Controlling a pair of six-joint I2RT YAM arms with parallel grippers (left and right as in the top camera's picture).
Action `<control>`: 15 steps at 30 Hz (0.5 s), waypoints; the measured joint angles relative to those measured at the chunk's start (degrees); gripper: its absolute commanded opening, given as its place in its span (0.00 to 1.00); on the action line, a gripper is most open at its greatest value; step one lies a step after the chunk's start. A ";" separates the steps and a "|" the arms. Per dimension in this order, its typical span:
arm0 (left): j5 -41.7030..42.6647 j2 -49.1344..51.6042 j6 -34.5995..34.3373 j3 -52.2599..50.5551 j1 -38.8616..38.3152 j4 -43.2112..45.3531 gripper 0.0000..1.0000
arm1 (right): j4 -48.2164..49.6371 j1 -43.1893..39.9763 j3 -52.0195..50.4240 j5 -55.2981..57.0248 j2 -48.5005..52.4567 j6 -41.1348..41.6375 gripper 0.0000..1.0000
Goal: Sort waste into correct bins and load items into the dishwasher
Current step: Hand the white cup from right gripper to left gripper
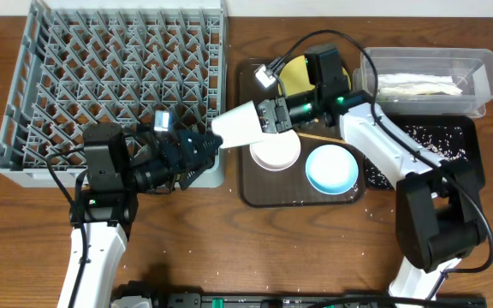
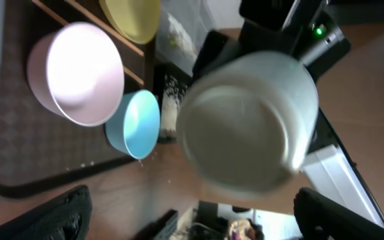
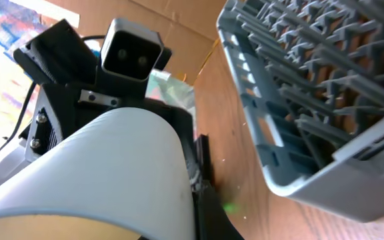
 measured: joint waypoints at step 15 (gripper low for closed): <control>1.40 0.00 -4.02 0.00 0.00 10.99 0.98 | 6.25 6.21 -0.02 0.94 0.02 5.62 0.01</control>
